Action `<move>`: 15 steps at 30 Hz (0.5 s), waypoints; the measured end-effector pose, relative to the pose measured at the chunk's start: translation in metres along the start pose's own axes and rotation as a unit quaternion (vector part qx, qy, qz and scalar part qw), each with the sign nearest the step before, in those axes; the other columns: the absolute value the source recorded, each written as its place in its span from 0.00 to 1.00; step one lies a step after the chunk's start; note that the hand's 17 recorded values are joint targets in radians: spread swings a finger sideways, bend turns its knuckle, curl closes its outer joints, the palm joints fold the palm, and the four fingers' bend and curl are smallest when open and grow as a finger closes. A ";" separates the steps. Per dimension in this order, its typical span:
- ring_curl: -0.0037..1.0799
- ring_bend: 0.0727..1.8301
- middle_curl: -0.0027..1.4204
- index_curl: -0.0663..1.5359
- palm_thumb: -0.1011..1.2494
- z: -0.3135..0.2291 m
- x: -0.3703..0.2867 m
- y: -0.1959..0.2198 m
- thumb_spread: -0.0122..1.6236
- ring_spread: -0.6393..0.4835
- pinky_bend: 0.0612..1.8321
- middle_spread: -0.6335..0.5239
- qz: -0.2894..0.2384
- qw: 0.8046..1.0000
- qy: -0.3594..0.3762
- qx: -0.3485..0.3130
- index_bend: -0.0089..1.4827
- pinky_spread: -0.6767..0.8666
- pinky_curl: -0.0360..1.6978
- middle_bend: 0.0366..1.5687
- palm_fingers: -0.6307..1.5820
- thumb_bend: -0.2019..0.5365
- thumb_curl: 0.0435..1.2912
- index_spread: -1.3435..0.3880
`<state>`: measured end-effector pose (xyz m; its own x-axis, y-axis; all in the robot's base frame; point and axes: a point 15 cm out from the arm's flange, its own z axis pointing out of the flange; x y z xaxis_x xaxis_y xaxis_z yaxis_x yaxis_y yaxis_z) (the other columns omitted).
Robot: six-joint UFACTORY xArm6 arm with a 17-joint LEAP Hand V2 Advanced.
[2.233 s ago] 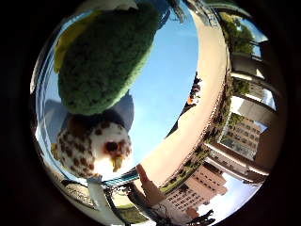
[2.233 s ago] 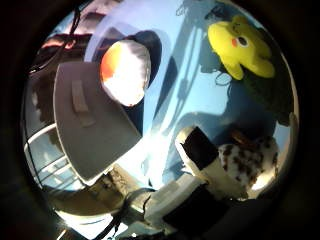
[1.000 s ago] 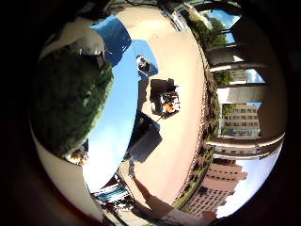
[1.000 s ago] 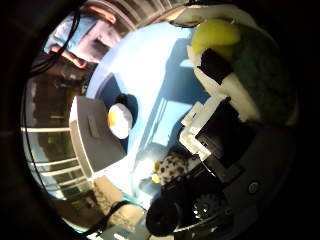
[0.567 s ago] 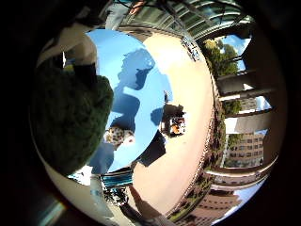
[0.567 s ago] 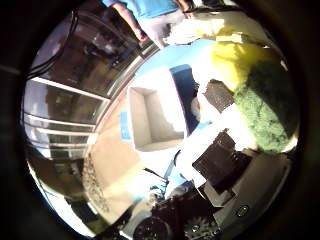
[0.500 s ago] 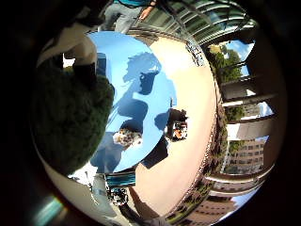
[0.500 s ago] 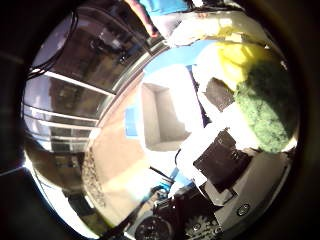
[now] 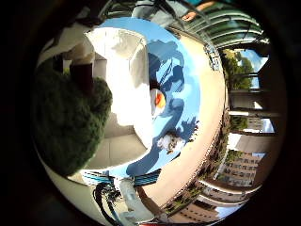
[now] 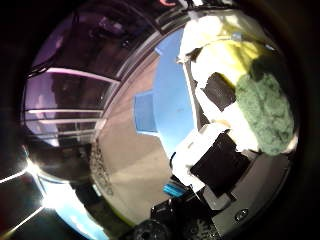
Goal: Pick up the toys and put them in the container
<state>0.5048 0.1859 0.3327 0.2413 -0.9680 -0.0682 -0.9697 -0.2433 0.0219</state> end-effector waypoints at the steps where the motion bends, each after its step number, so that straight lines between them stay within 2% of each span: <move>1: 0.64 0.61 0.54 0.44 0.53 0.003 0.002 0.006 0.82 0.65 0.78 0.46 -0.001 1.000 0.000 -0.014 0.45 0.59 0.50 0.46 0.16 0.22 0.32 0.51; 4: 0.49 0.42 0.44 0.37 0.50 0.007 0.010 0.021 0.82 0.74 0.66 0.52 -0.017 0.999 -0.003 -0.047 0.37 0.64 0.44 0.33 0.14 0.23 0.30 0.54; 6: 0.42 0.35 0.38 0.34 0.49 0.006 0.018 0.025 0.82 0.78 0.59 0.55 -0.018 0.998 -0.008 -0.055 0.30 0.67 0.39 0.24 0.17 0.24 0.28 0.55; 9: 0.36 0.29 0.33 0.30 0.48 -0.007 0.037 0.027 0.81 0.82 0.52 0.59 -0.008 0.999 -0.012 -0.045 0.21 0.70 0.35 0.15 0.21 0.24 0.27 0.55; 15: 0.32 0.24 0.29 0.26 0.48 -0.053 0.074 0.061 0.80 0.85 0.47 0.62 0.012 0.999 -0.015 -0.039 0.12 0.74 0.31 0.09 0.25 0.25 0.25 0.56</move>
<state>0.4656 0.0960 0.3822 0.2162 -0.9716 -0.0963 -0.9689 -0.2256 0.1013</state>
